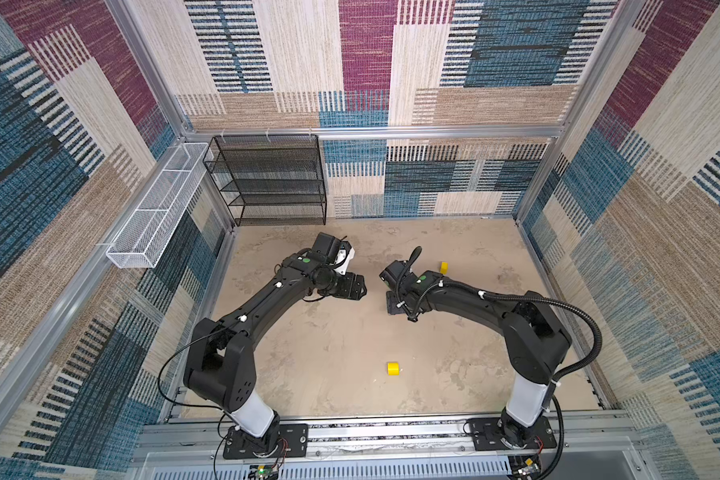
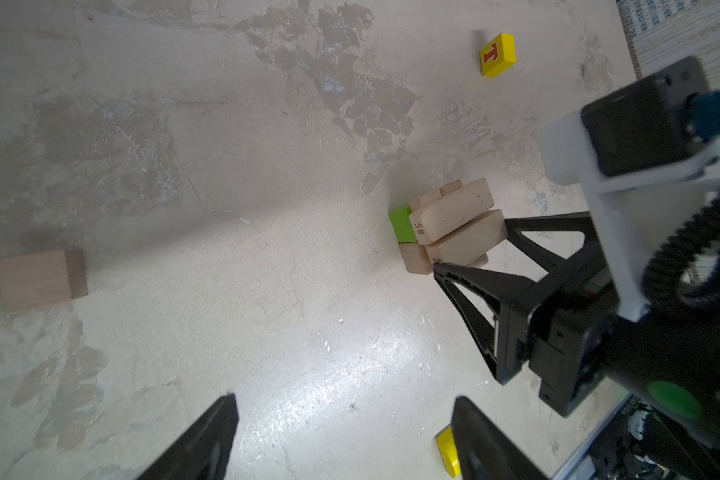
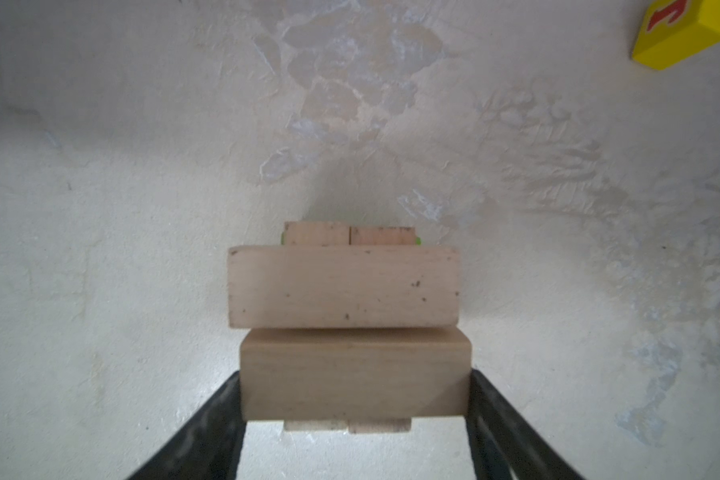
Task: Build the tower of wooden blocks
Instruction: 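Position the held block over the stack while the left gripper steadies the stack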
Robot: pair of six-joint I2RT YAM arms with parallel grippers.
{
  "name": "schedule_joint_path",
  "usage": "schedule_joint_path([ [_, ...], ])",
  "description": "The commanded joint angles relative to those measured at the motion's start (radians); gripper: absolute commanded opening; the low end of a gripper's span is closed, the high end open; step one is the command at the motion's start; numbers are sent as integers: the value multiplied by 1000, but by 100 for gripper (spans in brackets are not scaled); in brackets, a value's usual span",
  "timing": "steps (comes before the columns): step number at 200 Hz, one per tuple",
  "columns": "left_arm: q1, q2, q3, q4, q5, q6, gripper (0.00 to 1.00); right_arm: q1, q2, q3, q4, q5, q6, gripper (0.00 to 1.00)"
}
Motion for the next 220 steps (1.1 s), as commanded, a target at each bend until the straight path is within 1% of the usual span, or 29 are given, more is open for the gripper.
schedule_joint_path([
  [1, 1, 0, 10, -7, -6, -24, 86, 0, -6, -3, 19, -25, -6, 70],
  [30, 1, 1, 10, -7, -8, -24, 86, -3, -13, -3, 24, -31, -9, 81],
  [49, 1, 1, 12, -9, -9, -24, 86, -4, -14, -4, 27, -37, -11, 91],
  [82, 2, 1, 11, -10, -13, -23, 86, -7, -23, -9, 32, -44, -11, 96],
  [92, 3, 2, 12, -10, -12, -23, 86, -7, -24, -11, 31, -46, -11, 95],
  [109, 2, 4, 12, -10, -12, -24, 86, -9, -27, -16, 35, -49, -9, 90],
  [133, 2, 3, 11, -10, -13, -24, 86, -12, -28, -20, 34, -52, -5, 79],
  [139, 2, 3, 12, -10, -12, -24, 86, -13, -27, -20, 36, -53, -5, 78],
  [220, 3, 6, 13, -10, -13, -24, 86, -15, -20, -12, 38, -56, -15, 76],
])
